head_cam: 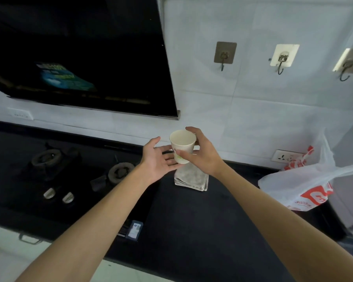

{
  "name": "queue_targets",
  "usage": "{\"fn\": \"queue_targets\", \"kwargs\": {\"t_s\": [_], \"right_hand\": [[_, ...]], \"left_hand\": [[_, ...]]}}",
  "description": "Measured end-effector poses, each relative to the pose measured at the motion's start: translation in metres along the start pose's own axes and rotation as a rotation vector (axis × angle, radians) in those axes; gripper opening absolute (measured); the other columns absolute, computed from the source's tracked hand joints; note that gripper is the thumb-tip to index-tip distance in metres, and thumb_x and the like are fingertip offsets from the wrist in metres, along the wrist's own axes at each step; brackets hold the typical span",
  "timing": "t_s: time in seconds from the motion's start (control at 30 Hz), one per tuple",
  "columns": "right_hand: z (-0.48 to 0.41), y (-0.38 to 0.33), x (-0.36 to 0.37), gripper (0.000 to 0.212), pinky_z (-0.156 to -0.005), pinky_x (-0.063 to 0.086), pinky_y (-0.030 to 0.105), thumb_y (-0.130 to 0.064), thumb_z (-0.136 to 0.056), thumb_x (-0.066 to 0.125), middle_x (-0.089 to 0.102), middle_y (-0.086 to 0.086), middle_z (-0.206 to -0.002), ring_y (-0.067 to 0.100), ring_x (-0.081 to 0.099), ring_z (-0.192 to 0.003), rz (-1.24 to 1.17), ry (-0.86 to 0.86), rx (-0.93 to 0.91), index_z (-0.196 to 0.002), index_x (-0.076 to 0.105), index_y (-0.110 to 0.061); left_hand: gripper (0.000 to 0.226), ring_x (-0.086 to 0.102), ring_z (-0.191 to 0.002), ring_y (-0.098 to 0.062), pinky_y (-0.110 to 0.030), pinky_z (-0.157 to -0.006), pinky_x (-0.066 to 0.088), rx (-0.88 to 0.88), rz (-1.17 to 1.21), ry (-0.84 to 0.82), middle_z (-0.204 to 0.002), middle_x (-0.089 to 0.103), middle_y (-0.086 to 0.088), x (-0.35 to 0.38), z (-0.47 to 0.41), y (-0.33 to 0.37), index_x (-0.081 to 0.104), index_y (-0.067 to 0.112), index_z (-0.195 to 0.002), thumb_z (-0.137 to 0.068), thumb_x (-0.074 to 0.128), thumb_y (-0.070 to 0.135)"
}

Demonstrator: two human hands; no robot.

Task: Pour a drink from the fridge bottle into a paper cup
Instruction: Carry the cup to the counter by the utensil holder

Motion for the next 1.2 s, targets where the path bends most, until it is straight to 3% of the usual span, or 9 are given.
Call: {"fn": "queue_targets", "kwargs": {"t_s": [0.3, 0.37, 0.47, 0.57, 0.67, 0.83, 1.2], "right_hand": [[-0.019, -0.080, 0.124, 0.070, -0.077, 0.052, 0.014, -0.029, -0.083, 0.079, 0.050, -0.007, -0.128, 0.014, 0.052, -0.111, -0.010, -0.114, -0.083, -0.140, 0.038, -0.026], [-0.020, -0.102, 0.158, 0.070, -0.081, 0.053, 0.017, -0.030, -0.083, 0.078, 0.048, -0.011, -0.127, 0.015, 0.052, -0.112, -0.032, -0.142, -0.105, -0.140, 0.038, -0.026], [-0.020, -0.136, 0.210, 0.071, -0.093, 0.054, 0.035, -0.034, -0.082, 0.079, 0.047, -0.023, -0.122, 0.015, 0.051, -0.114, -0.055, -0.175, -0.131, -0.140, 0.039, -0.028], [-0.018, -0.169, 0.260, 0.071, -0.095, 0.054, 0.042, -0.036, -0.080, 0.080, 0.048, -0.021, -0.123, 0.016, 0.051, -0.117, -0.070, -0.204, -0.160, -0.138, 0.040, -0.030], [-0.014, -0.201, 0.309, 0.071, -0.096, 0.053, 0.042, -0.039, -0.079, 0.080, 0.050, -0.016, -0.126, 0.013, 0.052, -0.117, -0.091, -0.241, -0.190, -0.138, 0.040, -0.032], [-0.001, -0.256, 0.383, 0.067, -0.098, 0.052, 0.038, -0.030, -0.081, 0.080, 0.049, -0.026, -0.120, 0.002, 0.052, -0.114, -0.131, -0.317, -0.242, -0.136, 0.042, -0.028], [0.016, -0.320, 0.519, 0.072, -0.100, 0.052, 0.040, -0.031, -0.078, 0.081, 0.055, -0.016, -0.126, 0.010, 0.055, -0.118, -0.226, -0.516, -0.292, -0.138, 0.042, -0.031]], "left_hand": [[0.060, 0.060, -0.115, -0.047, -0.059, -0.101, 0.047, 0.119, 0.066, 0.083, -0.129, 0.058, -0.034, -0.106, 0.078, 0.077, 0.050, -0.002, -0.133, -0.099, 0.041, 0.047], [0.062, 0.060, -0.116, -0.048, -0.059, -0.101, 0.047, 0.147, 0.082, 0.098, -0.130, 0.057, -0.034, -0.136, 0.099, 0.096, 0.048, -0.001, -0.137, -0.099, 0.042, 0.047], [0.066, 0.059, -0.117, -0.050, -0.060, -0.098, 0.047, 0.197, 0.116, 0.121, -0.133, 0.055, -0.035, -0.183, 0.137, 0.123, 0.044, 0.000, -0.142, -0.098, 0.043, 0.049], [0.068, 0.055, -0.121, -0.053, -0.063, -0.101, 0.044, 0.251, 0.154, 0.142, -0.136, 0.050, -0.038, -0.229, 0.179, 0.150, 0.041, 0.001, -0.145, -0.097, 0.042, 0.050], [0.069, 0.050, -0.124, -0.055, -0.064, -0.107, 0.038, 0.306, 0.199, 0.168, -0.139, 0.045, -0.040, -0.273, 0.223, 0.174, 0.040, 0.001, -0.145, -0.097, 0.042, 0.051], [0.070, 0.052, -0.122, -0.055, -0.064, -0.108, 0.038, 0.385, 0.227, 0.215, -0.136, 0.049, -0.039, -0.336, 0.287, 0.201, 0.041, 0.002, -0.145, -0.097, 0.041, 0.052], [0.066, 0.054, -0.119, -0.056, -0.063, -0.103, 0.042, 0.511, 0.332, 0.349, -0.134, 0.049, -0.041, -0.439, 0.380, 0.225, 0.043, 0.003, -0.143, -0.097, 0.042, 0.050]]}}
Point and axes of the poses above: each hand's wrist, its own z-axis away from the middle knuckle, its own x-axis out of the palm, y = z × x, the point moved 9 cm from there along -z, towards the middle knuckle
